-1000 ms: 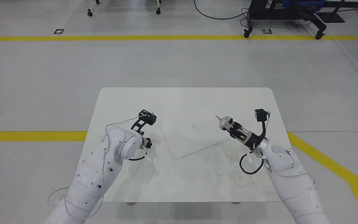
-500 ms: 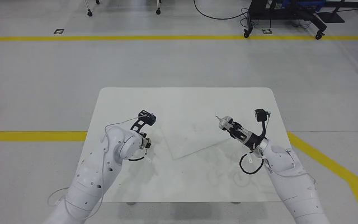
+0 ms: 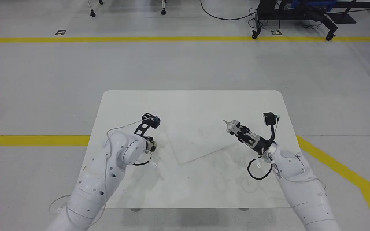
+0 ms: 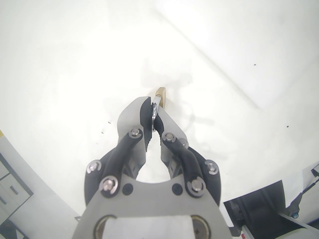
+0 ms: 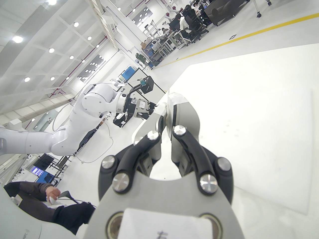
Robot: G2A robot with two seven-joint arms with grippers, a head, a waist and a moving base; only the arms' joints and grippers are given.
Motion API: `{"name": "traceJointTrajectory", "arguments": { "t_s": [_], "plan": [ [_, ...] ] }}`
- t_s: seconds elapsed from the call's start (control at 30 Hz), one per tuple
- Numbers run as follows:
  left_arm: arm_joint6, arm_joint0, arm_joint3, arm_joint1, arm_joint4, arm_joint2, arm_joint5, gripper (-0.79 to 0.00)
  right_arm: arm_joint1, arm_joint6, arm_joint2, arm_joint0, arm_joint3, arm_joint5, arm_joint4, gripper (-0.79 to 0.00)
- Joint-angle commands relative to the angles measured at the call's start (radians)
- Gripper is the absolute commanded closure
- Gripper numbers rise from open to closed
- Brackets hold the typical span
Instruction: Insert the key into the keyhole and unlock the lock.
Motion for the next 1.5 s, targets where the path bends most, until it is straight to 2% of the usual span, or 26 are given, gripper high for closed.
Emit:
{"name": "traceJointTrajectory", "arguments": {
  "t_s": [0.0,0.17,0.33,0.43,0.5,0.87,0.93,1.07,1.2,1.33,1.4,1.47],
  "plan": [
    [0.048,0.01,-0.008,0.0,-0.035,-0.025,0.027,0.0,0.0,0.0,0.0,0.0,0.0,0.0,0.0,0.0],
    [0.226,0.079,-0.038,0.002,-0.251,-0.147,0.057,0.0,0.0,0.0,0.0,0.0,0.0,0.0,0.0,0.0],
    [0.355,0.167,-0.063,0.002,-0.537,-0.243,-0.026,0.0,0.0,0.0,0.0,0.0,0.0,0.0,0.0,0.0],
    [0.409,0.201,-0.085,-0.005,-0.667,-0.243,-0.072,0.0,0.0,0.0,0.0,0.0,0.0,0.0,0.0,0.0],
    [0.437,0.22,-0.096,-0.009,-0.745,-0.244,-0.067,0.0,0.0,0.0,0.0,0.0,0.0,0.0,0.0,0.0],
    [0.442,0.225,-0.1,-0.009,-0.746,-0.243,-0.063,0.0,0.0,0.0,0.0,0.0,0.0,0.0,0.0,0.0],
    [0.446,0.24,-0.104,-0.014,-0.765,-0.206,-0.077,0.0,0.0,0.0,0.0,0.0,0.0,0.0,0.0,0.0],
    [0.468,0.21,0.004,-0.036,-1.032,-0.179,-0.174,0.0,-0.013,-0.05,-0.032,0.013,-0.008,0.068,0.019,0.0],
    [0.478,0.141,0.131,-0.063,-1.245,-0.13,-0.29,0.0,-0.04,-0.12,-0.095,0.075,0.043,0.157,0.054,0.0],
    [0.482,0.078,0.238,-0.095,-1.434,-0.075,-0.416,0.0,-0.062,-0.167,-0.13,0.125,0.079,0.192,0.108,0.0],
    [0.444,0.06,0.27,-0.107,-1.511,-0.047,-0.431,0.0,-0.067,-0.189,-0.133,0.141,0.083,0.203,0.096,0.0],
    [0.444,0.06,0.27,-0.107,-1.511,-0.047,-0.431,0.0,-0.066,-0.194,-0.131,0.144,0.081,0.205,0.079,0.0]
  ]
}}
